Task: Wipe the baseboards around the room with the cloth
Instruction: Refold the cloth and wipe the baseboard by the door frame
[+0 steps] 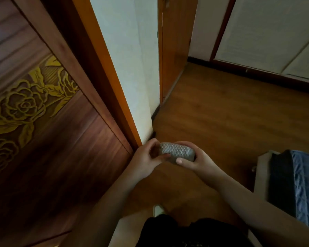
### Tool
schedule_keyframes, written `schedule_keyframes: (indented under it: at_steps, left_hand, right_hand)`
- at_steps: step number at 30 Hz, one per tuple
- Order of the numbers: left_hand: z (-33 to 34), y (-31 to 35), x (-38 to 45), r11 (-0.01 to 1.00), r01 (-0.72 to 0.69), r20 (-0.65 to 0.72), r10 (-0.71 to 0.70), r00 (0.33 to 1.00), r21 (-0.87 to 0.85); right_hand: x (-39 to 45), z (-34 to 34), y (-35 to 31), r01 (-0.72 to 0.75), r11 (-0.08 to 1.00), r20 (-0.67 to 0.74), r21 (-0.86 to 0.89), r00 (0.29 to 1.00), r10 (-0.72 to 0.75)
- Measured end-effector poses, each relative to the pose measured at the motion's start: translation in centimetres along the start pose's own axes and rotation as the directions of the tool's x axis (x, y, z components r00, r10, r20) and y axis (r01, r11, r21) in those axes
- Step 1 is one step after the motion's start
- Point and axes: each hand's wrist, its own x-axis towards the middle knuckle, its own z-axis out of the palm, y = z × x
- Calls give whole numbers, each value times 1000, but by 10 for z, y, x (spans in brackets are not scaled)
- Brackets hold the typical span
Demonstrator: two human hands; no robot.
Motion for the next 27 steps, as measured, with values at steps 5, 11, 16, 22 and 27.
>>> schedule_keyframes:
  at_steps: [5,11,16,22,27]
  left_hand:
    - [-15,-11,49,999,53,71,-52,996,-8]
    - [-9,-16,104,987,148,105,-141,984,-60]
    - [3,-23,154,975,220,91,-219,971,0]
    - [20,-49,205,951,307,-15,-306,952,36]
    - [34,-107,245,946,316,-93,-309,946,68]
  right_hand:
    - [39,-12,-7,-10,988,-77,-151,997,-2]
    - [93,-54,-7,-1,988,43,-154,999,7]
    - [156,-91,13,-31,984,133,-178,990,56]
    - [240,-123,34,-35,982,296,-187,951,90]
    - [297,-126,82,-27,977,256,-209,963,81]
